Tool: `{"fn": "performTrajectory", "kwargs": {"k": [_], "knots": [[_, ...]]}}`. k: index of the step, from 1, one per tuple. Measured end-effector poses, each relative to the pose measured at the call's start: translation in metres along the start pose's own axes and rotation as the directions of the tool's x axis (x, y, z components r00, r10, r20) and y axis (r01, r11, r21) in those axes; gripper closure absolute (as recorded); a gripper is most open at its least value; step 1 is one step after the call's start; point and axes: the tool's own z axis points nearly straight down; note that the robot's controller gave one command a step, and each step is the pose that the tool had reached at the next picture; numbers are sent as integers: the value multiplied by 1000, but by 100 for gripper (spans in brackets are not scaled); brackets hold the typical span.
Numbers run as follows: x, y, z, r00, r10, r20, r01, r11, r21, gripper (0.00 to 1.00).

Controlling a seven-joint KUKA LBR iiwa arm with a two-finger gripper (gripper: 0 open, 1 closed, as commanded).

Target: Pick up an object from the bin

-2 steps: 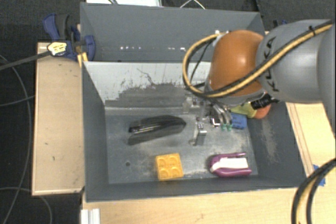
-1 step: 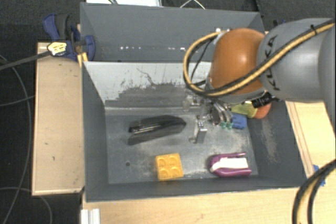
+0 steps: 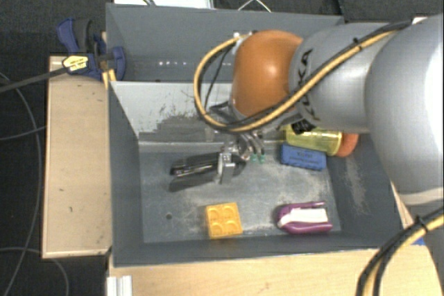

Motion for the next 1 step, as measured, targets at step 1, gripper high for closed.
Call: {"fn": "performTrajectory", "kwargs": {"k": [1], "knots": [[1, -22, -14, 1000, -23, 6, 23, 1000, 1, 0]]}}
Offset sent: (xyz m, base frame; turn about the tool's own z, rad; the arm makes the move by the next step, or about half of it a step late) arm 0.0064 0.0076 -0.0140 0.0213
